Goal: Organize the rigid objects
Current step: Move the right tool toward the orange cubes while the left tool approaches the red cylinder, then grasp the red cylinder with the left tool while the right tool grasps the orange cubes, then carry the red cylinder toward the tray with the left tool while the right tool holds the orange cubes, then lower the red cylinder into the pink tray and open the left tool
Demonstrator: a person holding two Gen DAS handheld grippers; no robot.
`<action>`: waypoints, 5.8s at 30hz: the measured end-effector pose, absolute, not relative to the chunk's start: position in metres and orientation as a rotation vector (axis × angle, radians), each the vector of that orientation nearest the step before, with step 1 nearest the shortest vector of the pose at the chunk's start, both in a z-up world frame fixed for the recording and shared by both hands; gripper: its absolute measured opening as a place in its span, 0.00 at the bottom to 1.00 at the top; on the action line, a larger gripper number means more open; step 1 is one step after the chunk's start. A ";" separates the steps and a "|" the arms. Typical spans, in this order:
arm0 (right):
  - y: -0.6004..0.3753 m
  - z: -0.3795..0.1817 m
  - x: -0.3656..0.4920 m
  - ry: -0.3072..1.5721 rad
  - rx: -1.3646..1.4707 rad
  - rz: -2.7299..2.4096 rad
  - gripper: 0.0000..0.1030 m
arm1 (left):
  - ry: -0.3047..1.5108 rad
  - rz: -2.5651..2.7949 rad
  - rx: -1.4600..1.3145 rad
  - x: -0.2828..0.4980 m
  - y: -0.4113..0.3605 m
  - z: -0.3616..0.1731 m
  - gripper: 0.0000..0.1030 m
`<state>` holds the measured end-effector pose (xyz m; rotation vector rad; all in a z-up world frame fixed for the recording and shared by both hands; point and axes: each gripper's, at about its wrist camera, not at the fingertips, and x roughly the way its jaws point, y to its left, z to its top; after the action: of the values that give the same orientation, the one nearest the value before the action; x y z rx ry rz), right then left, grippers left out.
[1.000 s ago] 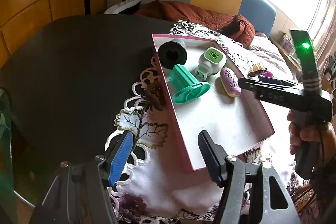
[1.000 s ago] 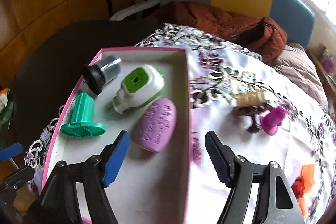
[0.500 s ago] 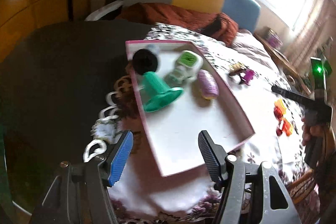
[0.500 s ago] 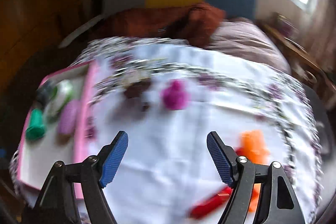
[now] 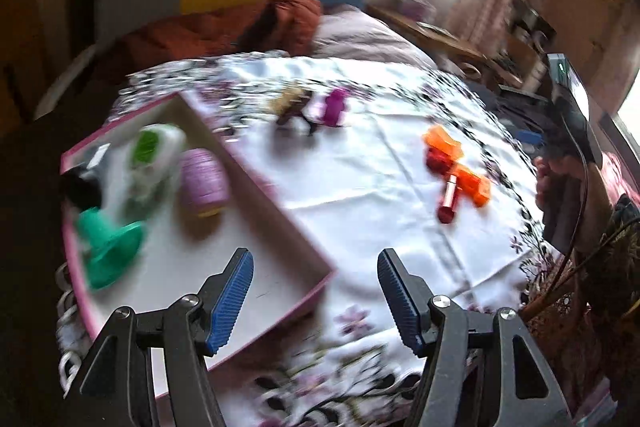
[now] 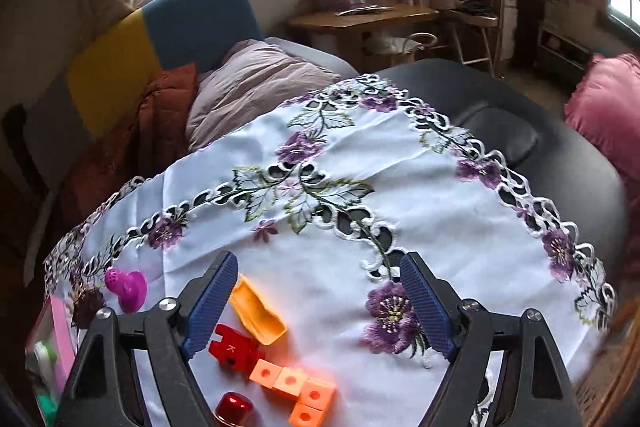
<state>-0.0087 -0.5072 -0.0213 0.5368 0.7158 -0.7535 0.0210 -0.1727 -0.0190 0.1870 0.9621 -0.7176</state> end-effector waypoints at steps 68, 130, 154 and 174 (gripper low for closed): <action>-0.464 -0.086 0.010 1.066 0.649 -0.739 0.88 | 0.949 -0.894 0.258 0.002 -0.248 -0.095 0.25; -0.357 -0.099 0.085 1.148 0.119 -0.210 0.61 | 0.807 -0.806 0.183 -0.017 -0.204 -0.030 0.25; -0.350 -0.100 0.084 1.143 0.060 -0.211 0.60 | 0.846 -0.663 0.024 0.004 -0.133 -0.016 0.25; -0.351 -0.099 0.084 1.151 0.085 -0.213 0.60 | 1.065 -0.299 -0.134 0.077 -0.035 -0.073 0.25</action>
<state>0.0838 -0.3506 -0.0994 0.0845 1.1510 -0.2130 0.0766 -0.0348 -0.0729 -0.1337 1.0645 -0.2990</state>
